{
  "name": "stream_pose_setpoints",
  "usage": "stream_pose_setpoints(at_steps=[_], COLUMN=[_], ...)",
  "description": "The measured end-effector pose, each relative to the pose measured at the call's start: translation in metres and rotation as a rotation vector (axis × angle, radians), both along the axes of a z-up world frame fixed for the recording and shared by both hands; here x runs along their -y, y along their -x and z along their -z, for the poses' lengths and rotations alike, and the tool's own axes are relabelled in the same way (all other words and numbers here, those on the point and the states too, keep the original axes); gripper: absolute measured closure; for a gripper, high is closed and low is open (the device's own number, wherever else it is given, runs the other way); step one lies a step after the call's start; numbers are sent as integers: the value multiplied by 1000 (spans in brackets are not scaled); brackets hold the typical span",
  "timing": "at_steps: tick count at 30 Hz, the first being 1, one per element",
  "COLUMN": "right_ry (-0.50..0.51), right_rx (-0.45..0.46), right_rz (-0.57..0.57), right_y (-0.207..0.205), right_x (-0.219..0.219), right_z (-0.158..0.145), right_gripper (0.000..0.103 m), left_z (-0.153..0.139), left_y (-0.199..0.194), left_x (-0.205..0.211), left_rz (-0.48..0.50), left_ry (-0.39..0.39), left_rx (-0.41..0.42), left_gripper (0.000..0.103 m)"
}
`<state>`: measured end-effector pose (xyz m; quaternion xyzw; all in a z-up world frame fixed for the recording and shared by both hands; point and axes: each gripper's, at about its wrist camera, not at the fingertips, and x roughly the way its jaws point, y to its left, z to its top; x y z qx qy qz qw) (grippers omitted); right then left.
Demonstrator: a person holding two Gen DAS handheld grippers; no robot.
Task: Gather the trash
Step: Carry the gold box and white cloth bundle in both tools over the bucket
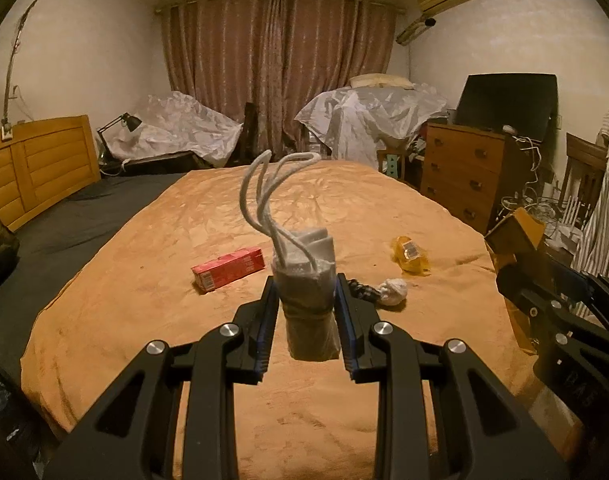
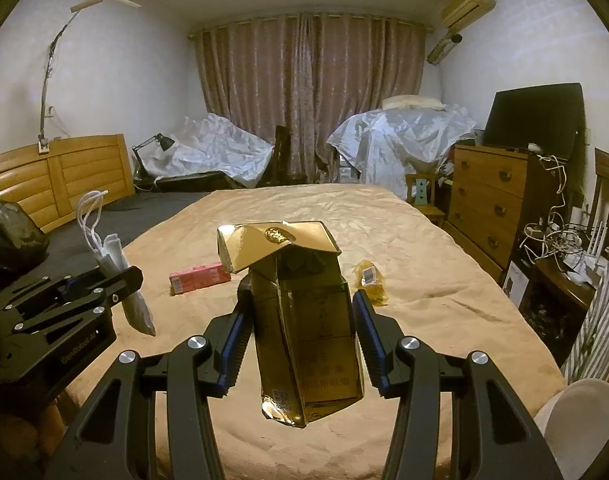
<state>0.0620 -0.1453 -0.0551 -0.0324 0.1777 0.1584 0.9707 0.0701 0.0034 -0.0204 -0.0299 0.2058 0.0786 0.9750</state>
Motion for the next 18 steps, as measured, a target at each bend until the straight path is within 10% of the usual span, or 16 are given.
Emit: stream_pose_setpoints(at_steps=[18], right_ry=[18], right_rx=[-10], right_rz=[191], right_y=[25], right_x=[116], right_z=[-32], right_gripper=[52], left_z=[-14], left_y=[-29], left_x=[96], left_rz=[222], left_ry=[-7], left_rx=[3], left_gripper=[76])
